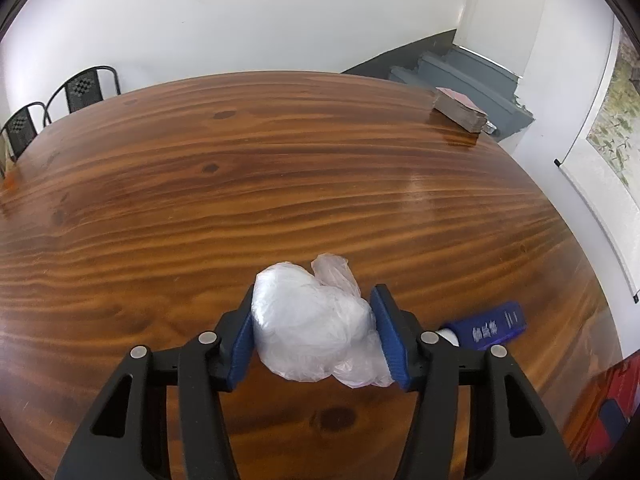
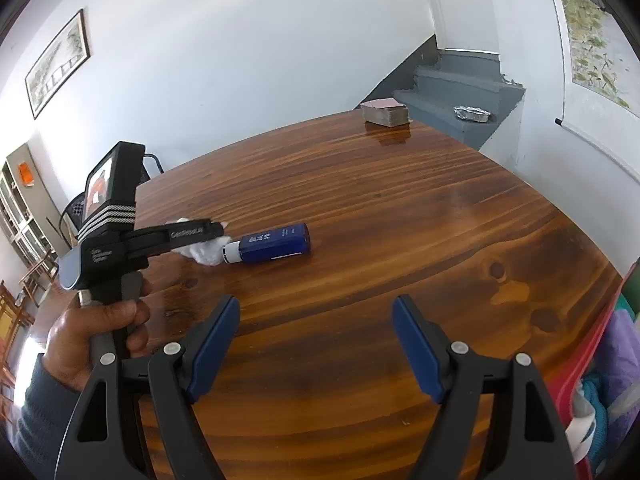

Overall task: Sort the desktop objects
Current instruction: 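Move both grippers back and grasp the white plastic bag with the left gripper, then grasp the blue bottle with the right gripper while the left gripper holds the bag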

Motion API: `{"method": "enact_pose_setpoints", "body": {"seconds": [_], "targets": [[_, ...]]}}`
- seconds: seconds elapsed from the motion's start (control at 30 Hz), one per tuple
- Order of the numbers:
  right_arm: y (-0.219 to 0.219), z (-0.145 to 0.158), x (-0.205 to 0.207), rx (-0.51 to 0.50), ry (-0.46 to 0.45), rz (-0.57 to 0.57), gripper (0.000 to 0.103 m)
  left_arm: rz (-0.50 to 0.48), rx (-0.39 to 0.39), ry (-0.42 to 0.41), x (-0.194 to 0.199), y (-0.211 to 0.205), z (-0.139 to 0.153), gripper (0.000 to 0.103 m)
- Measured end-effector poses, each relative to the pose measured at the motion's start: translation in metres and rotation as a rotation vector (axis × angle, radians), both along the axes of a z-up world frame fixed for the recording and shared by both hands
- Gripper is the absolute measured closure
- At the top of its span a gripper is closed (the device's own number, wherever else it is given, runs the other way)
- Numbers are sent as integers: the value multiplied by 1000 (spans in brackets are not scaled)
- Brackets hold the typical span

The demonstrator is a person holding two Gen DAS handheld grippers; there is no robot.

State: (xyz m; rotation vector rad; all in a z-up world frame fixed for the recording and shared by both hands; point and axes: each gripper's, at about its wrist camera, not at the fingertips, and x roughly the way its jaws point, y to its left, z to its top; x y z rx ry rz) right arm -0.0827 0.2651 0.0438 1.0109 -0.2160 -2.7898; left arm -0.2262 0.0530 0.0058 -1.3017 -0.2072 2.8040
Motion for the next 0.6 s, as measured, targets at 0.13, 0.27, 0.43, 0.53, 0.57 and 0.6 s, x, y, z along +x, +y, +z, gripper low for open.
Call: {"method": "enact_pose_setpoints", "body": {"seconds": [0.13, 0.27, 0.43, 0.53, 0.57, 0.6], "targets": [[-3, 1, 2, 5, 4, 18, 22, 7, 18, 10, 14, -6, 8, 55], [-8, 1, 4, 24, 9, 35, 22, 16, 53, 30, 25, -13, 20, 56], [-10, -2, 0, 41, 9, 47, 21, 19, 101, 69, 37, -21, 39, 57], [-9, -9, -15, 6, -36, 48, 21, 20, 127, 89, 41, -26, 49, 57], [-9, -12, -22, -6, -61, 49, 21, 23, 130, 92, 42, -28, 52, 57], [-10, -14, -27, -10, -75, 50, 21, 25, 131, 93, 42, -29, 53, 57]]}}
